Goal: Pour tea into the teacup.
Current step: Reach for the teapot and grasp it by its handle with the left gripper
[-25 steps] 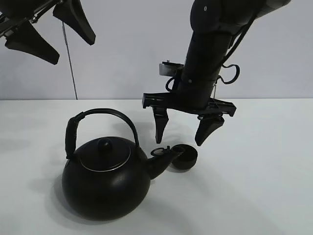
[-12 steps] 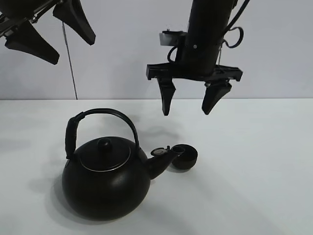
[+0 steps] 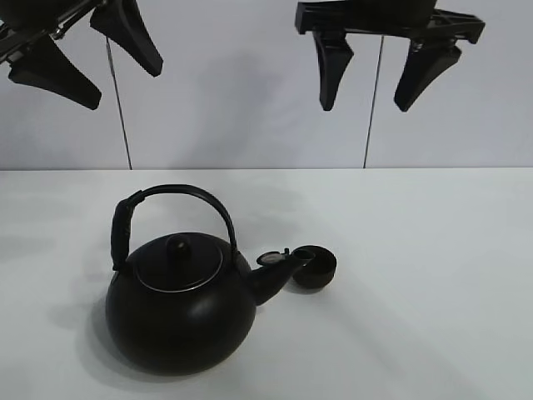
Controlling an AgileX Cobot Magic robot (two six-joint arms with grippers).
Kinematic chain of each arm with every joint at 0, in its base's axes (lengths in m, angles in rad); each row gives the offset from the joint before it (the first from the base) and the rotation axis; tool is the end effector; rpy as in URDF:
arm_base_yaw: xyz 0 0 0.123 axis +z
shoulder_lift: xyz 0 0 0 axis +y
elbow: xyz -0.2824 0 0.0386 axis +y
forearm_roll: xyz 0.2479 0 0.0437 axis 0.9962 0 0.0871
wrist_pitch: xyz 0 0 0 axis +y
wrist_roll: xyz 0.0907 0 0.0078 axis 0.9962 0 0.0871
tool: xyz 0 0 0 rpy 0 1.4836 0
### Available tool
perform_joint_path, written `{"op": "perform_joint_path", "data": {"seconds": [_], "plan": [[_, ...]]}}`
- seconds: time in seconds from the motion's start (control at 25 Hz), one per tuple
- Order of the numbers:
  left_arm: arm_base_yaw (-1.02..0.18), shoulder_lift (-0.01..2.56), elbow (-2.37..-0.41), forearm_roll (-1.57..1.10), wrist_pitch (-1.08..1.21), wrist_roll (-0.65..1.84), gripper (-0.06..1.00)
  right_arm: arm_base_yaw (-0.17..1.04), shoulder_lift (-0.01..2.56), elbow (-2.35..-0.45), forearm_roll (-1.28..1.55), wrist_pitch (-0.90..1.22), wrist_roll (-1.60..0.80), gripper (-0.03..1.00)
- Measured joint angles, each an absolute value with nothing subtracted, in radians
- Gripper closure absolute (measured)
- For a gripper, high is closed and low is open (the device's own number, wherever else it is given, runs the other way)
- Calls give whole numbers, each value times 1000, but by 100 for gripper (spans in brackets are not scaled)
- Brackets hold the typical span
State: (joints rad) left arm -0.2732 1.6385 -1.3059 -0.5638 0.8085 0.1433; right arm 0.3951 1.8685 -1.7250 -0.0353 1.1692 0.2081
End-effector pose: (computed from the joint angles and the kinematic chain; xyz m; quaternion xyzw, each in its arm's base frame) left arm 0.3309 -0.1293 0.2932 0.0606 0.9363 -0.2590 0.2292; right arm 0.3722 0.1520 0.3038 -0.0959 0.9803 0.0346 0.1691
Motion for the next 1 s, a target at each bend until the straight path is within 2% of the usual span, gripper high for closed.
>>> {"op": "perform_joint_path", "data": {"seconds": [0.16, 0.6, 1.0], "plan": [[-273, 1638, -1306, -564, 808, 143, 41, 360, 1822, -1676, -36, 1184, 199, 41], [-273, 1638, -1306, -564, 808, 143, 41, 209, 1616, -1384, 34, 1097, 152, 41], [-273, 1638, -1306, -564, 808, 143, 41, 174, 1587, -1360, 91, 1086, 114, 41]]}}
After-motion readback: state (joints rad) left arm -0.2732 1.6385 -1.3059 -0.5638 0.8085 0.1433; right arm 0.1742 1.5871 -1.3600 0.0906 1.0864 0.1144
